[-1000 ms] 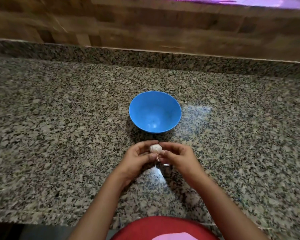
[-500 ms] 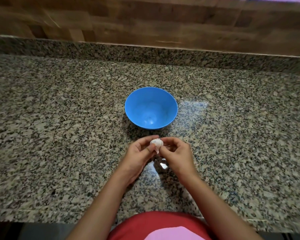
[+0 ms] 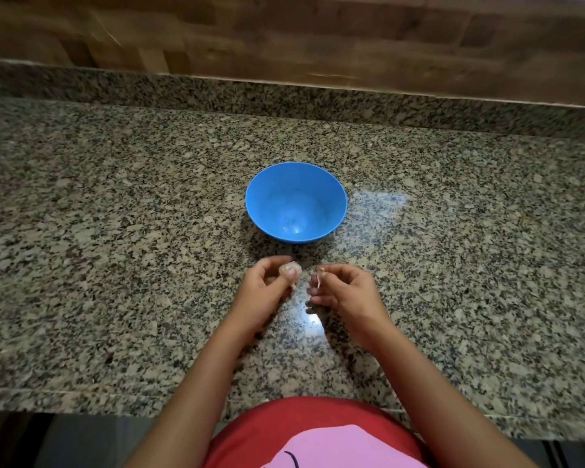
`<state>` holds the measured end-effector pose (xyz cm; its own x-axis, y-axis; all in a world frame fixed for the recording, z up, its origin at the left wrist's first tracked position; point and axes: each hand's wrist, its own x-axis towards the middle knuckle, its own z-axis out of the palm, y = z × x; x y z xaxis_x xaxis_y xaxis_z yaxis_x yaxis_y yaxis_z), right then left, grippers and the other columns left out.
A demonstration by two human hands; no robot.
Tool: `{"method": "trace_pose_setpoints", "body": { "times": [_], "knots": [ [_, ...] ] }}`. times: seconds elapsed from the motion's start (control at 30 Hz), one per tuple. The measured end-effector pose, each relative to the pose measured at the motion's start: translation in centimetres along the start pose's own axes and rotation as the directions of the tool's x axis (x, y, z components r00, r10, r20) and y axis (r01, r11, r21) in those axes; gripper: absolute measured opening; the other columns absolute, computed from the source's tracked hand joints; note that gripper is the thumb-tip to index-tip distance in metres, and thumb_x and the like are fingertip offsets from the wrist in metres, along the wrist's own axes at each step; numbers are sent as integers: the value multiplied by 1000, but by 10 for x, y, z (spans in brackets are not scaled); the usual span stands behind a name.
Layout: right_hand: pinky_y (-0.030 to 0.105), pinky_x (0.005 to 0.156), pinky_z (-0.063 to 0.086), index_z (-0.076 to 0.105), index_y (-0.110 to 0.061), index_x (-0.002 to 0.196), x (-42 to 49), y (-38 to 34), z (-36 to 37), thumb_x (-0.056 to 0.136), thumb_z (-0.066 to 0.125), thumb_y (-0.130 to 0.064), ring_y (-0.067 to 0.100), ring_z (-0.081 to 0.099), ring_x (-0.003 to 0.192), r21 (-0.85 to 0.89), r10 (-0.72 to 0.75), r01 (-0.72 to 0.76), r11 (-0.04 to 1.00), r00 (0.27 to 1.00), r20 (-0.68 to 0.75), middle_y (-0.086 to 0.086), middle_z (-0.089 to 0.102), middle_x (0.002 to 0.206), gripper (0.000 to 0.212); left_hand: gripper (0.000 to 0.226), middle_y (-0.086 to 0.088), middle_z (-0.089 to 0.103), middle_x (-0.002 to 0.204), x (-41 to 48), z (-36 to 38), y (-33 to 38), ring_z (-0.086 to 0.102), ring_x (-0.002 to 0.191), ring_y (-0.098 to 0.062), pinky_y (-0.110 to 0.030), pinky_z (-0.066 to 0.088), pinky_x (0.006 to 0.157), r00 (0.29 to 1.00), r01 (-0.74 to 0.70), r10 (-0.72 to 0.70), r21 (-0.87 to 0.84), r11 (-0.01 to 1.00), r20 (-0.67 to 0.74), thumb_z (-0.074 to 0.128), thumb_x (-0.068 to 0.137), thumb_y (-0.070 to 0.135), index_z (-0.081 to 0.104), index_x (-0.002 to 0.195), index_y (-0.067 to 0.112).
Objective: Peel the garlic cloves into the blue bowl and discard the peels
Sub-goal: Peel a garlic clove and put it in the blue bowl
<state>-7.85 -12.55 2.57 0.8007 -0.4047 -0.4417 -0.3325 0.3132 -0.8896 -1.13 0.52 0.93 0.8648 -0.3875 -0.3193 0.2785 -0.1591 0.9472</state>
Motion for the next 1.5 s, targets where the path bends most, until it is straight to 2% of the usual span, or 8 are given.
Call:
{"method": "trace_pose_setpoints", "body": {
  "times": [0.1, 0.27, 0.33, 0.4, 0.53, 0.8, 1.27, 1.5],
  "knots": [
    [30, 64, 57, 60, 2, 95, -3, -4, -2, 92, 52, 2, 22, 60, 66, 170, 98, -110, 979, 992, 73, 14, 63, 78, 9, 32, -1, 57, 111, 1, -7, -1, 55, 93, -13, -23, 43, 77, 981, -97, 167, 505, 858, -95, 63, 88, 29, 60, 118, 18],
    [22, 63, 58, 62, 5, 91, -7, -9, -7, 85, 57, 7, 22, 65, 70, 290, 133, -165, 943, 983, 129, 14, 69, 79, 9, 39, -1, 49, 121, -10, 1, 2, 40, 114, -13, -20, 34, 91, 911, -255, 406, 676, 691, -71, 63, 88, 28, 59, 125, 16],
    [22, 60, 57, 62, 5, 89, -9, -9, -8, 84, 58, 8, 19, 66, 64, 279, 124, -153, 948, 985, 119, 14, 69, 78, 8, 24, 5, 57, 105, -16, 6, 7, 52, 95, -4, -10, 41, 78, 897, -326, 433, 533, 781, -85, 65, 87, 22, 68, 110, 16],
    [22, 58, 56, 63, 5, 89, -10, -9, -7, 83, 59, 9, 18, 67, 61, 267, 108, -136, 954, 987, 118, 14, 69, 76, 9, 11, 7, 66, 93, -19, 12, 13, 62, 79, 0, -9, 47, 67, 961, -252, 270, 225, 941, -51, 68, 85, 17, 71, 95, 18],
    [23, 57, 56, 66, 5, 86, -14, -11, -8, 80, 61, 11, 18, 67, 59, 221, 74, -99, 970, 990, 119, 14, 70, 74, 10, 8, -2, 72, 80, -22, 19, 12, 66, 70, -6, -19, 52, 61, 993, -120, 121, -73, 990, 5, 69, 81, 7, 71, 86, 13],
    [21, 53, 55, 65, 5, 74, -19, -13, -2, 81, 61, 12, 15, 63, 52, 145, 65, -75, 987, 996, 67, 11, 66, 63, 11, 17, -5, 70, 82, -19, 23, 6, 65, 76, -17, -36, 55, 71, 995, -97, 96, -75, 992, -8, 64, 85, 3, 68, 78, 18],
    [20, 48, 51, 64, 3, 73, -18, 3, -6, 82, 59, 12, 16, 64, 52, 101, 81, -84, 991, 996, 33, 12, 65, 62, 13, 17, -3, 65, 72, -24, 28, 3, 59, 57, -5, -17, 52, 57, 999, -36, 43, -175, 984, 33, 60, 83, -8, 66, 76, 6],
    [26, 62, 56, 68, 1, 89, -18, -8, -10, 85, 65, -3, 20, 66, 64, -264, -93, 118, 957, 990, 107, 15, 70, 73, 6, 12, -2, 70, 70, -21, 23, 8, 63, 62, -10, -19, 53, 59, 999, -30, 35, -182, 983, 21, 67, 80, -2, 71, 77, 9]
  ]
}}
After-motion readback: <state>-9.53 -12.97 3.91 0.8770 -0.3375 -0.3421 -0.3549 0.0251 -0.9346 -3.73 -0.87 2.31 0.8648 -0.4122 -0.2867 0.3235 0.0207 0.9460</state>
